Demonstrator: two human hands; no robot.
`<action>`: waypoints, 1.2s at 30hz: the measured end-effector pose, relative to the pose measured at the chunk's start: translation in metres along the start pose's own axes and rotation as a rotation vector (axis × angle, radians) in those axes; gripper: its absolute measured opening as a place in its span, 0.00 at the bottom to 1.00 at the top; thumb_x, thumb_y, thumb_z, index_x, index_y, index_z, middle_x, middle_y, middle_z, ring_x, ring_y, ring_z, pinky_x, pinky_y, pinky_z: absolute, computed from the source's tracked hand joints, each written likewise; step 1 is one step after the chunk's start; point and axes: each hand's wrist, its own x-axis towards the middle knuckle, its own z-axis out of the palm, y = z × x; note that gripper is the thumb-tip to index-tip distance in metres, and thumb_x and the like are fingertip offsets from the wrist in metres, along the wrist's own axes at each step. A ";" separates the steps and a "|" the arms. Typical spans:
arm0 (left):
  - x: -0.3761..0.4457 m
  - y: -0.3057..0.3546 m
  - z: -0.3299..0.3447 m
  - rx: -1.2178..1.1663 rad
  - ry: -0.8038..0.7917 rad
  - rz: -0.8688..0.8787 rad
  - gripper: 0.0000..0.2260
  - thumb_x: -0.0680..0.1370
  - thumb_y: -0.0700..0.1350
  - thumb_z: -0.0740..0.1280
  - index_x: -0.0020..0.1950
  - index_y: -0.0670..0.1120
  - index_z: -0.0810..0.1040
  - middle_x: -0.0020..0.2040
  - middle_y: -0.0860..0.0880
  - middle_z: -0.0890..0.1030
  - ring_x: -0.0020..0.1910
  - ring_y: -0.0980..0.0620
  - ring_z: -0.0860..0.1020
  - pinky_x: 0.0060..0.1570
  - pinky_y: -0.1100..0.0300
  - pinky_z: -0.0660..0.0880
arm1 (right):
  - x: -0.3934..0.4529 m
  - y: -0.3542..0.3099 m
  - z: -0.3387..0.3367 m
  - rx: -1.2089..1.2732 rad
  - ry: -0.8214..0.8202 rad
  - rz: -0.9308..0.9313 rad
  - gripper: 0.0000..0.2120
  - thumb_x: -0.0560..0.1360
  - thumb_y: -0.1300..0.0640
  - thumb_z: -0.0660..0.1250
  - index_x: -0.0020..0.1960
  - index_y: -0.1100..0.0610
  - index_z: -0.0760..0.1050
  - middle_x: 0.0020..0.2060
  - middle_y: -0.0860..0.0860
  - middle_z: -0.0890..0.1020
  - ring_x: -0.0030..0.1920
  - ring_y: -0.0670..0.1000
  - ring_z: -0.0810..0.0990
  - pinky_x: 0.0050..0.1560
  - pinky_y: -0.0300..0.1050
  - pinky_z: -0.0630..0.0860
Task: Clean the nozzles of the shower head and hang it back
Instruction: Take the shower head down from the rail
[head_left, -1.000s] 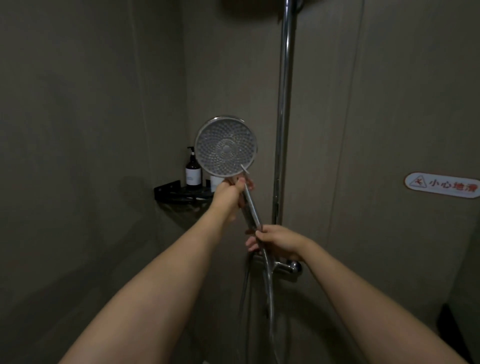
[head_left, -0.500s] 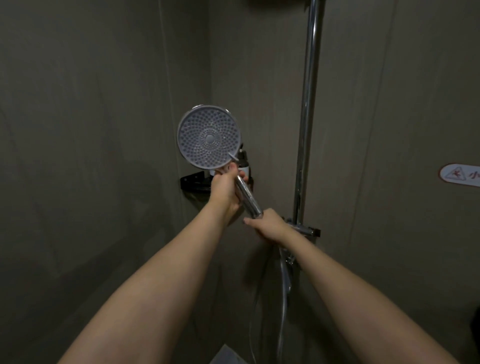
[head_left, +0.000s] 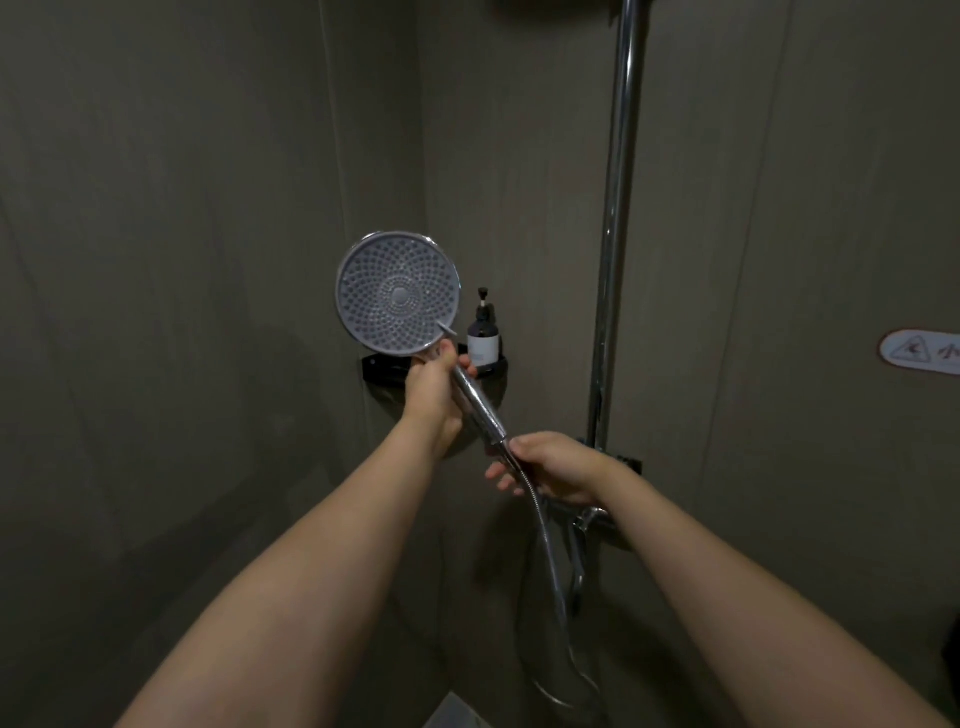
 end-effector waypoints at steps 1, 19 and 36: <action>-0.001 -0.001 0.002 0.006 -0.009 -0.005 0.06 0.81 0.42 0.58 0.45 0.47 0.69 0.35 0.49 0.72 0.34 0.53 0.72 0.40 0.59 0.71 | 0.000 0.001 -0.002 -0.025 0.013 -0.010 0.11 0.81 0.58 0.54 0.54 0.58 0.75 0.42 0.52 0.82 0.40 0.48 0.79 0.46 0.43 0.74; -0.011 0.000 0.010 -0.058 -0.026 -0.019 0.07 0.81 0.42 0.57 0.44 0.48 0.69 0.35 0.49 0.71 0.35 0.53 0.71 0.44 0.59 0.71 | -0.009 0.004 0.001 0.025 0.209 -0.079 0.07 0.78 0.52 0.61 0.50 0.54 0.73 0.42 0.52 0.76 0.41 0.49 0.75 0.43 0.42 0.72; -0.015 0.004 0.009 -0.058 -0.024 0.000 0.07 0.81 0.42 0.57 0.43 0.47 0.69 0.35 0.49 0.71 0.34 0.53 0.72 0.44 0.59 0.71 | -0.008 0.013 -0.012 0.179 0.112 -0.019 0.19 0.80 0.45 0.51 0.61 0.54 0.73 0.51 0.54 0.82 0.53 0.52 0.82 0.56 0.50 0.73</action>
